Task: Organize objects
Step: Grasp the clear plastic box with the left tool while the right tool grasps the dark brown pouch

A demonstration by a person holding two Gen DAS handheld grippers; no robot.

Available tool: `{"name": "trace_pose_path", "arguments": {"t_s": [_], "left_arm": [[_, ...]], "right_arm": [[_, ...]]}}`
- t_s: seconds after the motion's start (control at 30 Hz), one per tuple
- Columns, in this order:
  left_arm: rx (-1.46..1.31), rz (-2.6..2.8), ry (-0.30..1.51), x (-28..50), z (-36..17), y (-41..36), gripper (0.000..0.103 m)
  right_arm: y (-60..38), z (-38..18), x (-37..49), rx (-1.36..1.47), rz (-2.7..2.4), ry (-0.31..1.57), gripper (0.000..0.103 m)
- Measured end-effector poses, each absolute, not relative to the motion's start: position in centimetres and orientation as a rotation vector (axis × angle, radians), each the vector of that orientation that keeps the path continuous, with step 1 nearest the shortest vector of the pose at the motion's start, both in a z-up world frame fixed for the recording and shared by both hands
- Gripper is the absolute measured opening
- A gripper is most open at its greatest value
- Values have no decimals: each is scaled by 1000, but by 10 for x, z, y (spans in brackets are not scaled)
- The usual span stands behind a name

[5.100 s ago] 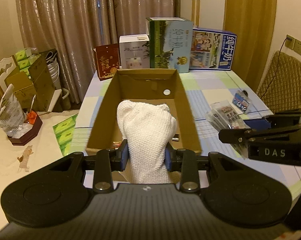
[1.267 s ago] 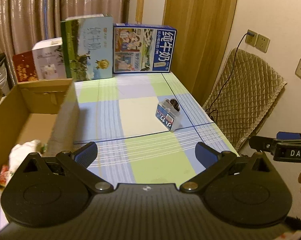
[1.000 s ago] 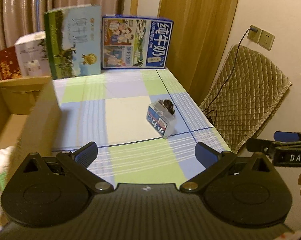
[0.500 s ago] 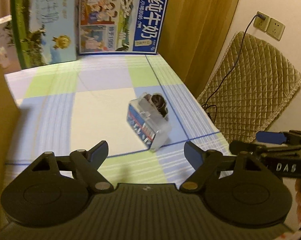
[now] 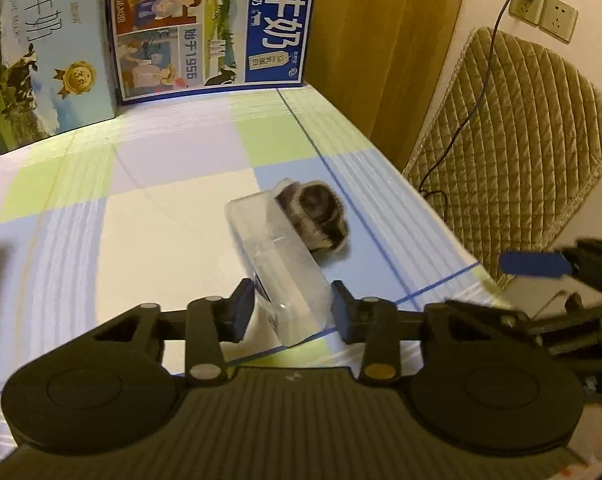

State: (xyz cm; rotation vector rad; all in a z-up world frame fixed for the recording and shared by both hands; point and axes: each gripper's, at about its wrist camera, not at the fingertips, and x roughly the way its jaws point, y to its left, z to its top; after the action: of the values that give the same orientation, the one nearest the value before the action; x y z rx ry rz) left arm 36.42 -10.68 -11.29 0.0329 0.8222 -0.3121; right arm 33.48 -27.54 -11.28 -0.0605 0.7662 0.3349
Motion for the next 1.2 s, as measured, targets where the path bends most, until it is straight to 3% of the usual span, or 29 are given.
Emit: {"name": "trace_pose_path", "arguments": {"t_s": [0.07,0.43,0.47,0.5,0.6,0.93,1.2], "left_arm": [[76,-292,814,359,-110,-96,26],[101,-244,801,338,-107,-42,26],[105,-246,803,338,-108,-41,27],[103,-245,799,339,-108,-40,26],[97,-242,798,342,-111,-38,27],[96,-248,819,343,-111,-38,25],[60,-257,839,282,-92,-27,25]], "right_arm": [[-264,-115,343,-71,371,747,75],[-193,-139,395,-154,432,721,71],[-191,-141,397,-164,425,730,56],[-189,-144,400,-173,414,754,33],[-192,-146,398,-152,369,795,21],[-193,-126,348,-82,310,906,18],[-177,-93,279,-22,288,938,18]]}}
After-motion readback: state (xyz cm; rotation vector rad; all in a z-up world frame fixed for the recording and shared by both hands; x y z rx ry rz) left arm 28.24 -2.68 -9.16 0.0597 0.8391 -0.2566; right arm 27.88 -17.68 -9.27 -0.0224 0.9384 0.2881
